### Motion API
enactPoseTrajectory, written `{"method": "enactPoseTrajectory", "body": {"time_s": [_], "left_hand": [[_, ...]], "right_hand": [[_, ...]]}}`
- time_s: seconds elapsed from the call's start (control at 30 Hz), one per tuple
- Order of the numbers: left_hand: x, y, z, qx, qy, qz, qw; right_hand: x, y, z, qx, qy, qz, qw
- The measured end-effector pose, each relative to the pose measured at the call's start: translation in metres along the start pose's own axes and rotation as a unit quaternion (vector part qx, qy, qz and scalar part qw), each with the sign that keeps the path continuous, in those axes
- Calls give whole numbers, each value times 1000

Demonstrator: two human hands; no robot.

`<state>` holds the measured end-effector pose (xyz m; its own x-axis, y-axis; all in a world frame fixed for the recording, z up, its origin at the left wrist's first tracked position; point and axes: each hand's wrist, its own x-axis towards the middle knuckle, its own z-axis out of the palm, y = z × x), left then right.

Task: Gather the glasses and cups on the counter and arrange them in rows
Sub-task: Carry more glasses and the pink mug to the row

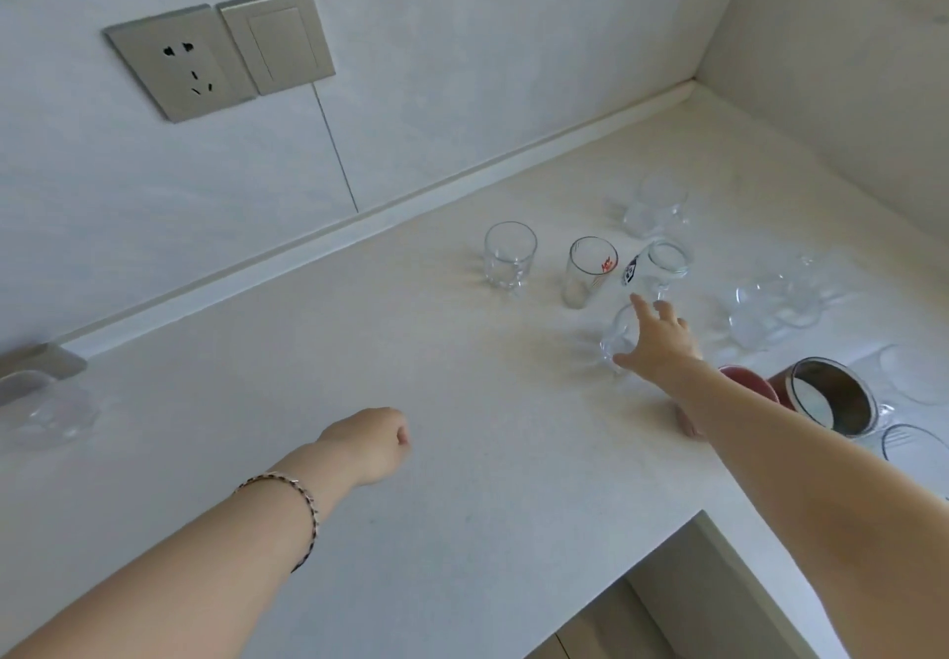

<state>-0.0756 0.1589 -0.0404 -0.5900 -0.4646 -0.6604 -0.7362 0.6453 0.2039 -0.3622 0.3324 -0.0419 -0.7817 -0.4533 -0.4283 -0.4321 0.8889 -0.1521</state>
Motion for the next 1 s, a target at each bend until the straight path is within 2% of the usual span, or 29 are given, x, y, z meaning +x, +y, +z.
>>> {"method": "enactPoseTrajectory", "body": {"time_s": [0.1, 0.2, 0.47, 0.73, 1.0], "left_hand": [[-4, -5, 2, -5, -4, -7, 1000], [-11, -19, 4, -17, -7, -21, 1000], [-57, -98, 21, -81, 2, -99, 992], [-164, -250, 85, -166, 27, -194, 967], [-282, -426, 142, -222, 24, -257, 940]], "right_hand": [[-1, 2, 0, 24, 29, -6, 999], [-11, -9, 0, 0, 31, -30, 999], [-79, -110, 29, -25, -49, -180, 982], [-203, -271, 106, -90, -105, -353, 925], [-355, -433, 209, -116, -135, -428, 886]]}}
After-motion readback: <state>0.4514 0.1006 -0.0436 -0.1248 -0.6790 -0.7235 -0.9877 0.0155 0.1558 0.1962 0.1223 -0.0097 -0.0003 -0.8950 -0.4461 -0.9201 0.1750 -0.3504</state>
